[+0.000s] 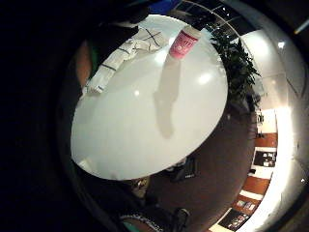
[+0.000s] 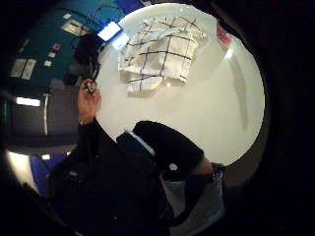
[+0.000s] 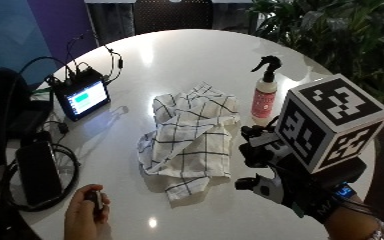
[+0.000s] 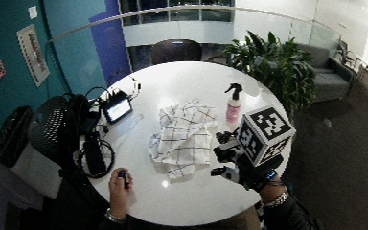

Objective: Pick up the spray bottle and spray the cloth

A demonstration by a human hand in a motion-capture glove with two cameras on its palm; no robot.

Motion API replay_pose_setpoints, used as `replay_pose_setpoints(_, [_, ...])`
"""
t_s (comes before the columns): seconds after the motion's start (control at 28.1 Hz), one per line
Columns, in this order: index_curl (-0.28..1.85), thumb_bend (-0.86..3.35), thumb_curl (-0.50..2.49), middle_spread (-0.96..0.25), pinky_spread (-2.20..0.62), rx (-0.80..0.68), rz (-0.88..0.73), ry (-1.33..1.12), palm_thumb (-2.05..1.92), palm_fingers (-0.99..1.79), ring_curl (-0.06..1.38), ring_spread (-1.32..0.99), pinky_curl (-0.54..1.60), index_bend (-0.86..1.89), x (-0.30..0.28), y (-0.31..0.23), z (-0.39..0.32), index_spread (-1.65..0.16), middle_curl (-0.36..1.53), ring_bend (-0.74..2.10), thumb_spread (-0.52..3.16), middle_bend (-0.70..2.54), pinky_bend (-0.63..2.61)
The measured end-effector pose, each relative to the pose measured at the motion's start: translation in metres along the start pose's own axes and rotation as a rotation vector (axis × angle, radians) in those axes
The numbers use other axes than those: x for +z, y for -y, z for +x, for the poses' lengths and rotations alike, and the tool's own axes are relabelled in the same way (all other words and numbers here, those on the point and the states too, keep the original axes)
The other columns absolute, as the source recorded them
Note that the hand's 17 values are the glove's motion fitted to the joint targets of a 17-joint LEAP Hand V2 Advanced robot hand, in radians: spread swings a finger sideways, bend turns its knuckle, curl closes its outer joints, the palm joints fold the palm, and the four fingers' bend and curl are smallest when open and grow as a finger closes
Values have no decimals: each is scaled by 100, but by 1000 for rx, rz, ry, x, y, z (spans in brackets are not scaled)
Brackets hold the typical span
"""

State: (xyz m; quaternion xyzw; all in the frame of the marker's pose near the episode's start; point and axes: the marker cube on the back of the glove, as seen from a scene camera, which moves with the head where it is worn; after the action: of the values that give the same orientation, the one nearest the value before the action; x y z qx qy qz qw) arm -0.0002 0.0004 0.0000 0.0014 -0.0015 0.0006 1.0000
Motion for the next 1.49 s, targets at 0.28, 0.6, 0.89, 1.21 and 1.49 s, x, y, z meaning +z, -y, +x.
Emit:
replay_pose_setpoints(0.28, [12, 8, 9, -5, 19, 22, 9, 6, 24, 52, 19, -5, 15, 13, 1, 0, 4, -32, 17, 45, 73, 34, 26])
replay_pose_setpoints(0.6, [16, 8, 14, -6, 22, 41, 6, -4, 32, 58, 24, -6, 21, 13, 8, 14, 10, -36, 23, 48, 96, 34, 28])
replay_pose_setpoints(0.89, [18, 6, 17, -7, 23, 153, 68, -57, 36, 66, 27, -8, 25, 12, 14, 41, 32, -37, 27, 50, 106, 33, 30])
replay_pose_setpoints(1.21, [21, 6, 20, -10, 16, 315, 244, -78, 45, 88, 31, -10, 26, 14, 14, 83, 72, -35, 32, 55, 114, 37, 23])
replay_pose_setpoints(1.49, [24, 6, 22, -12, 12, 486, 336, 90, 53, 94, 33, -11, 28, 13, 21, 114, 94, -32, 35, 53, 120, 36, 20])
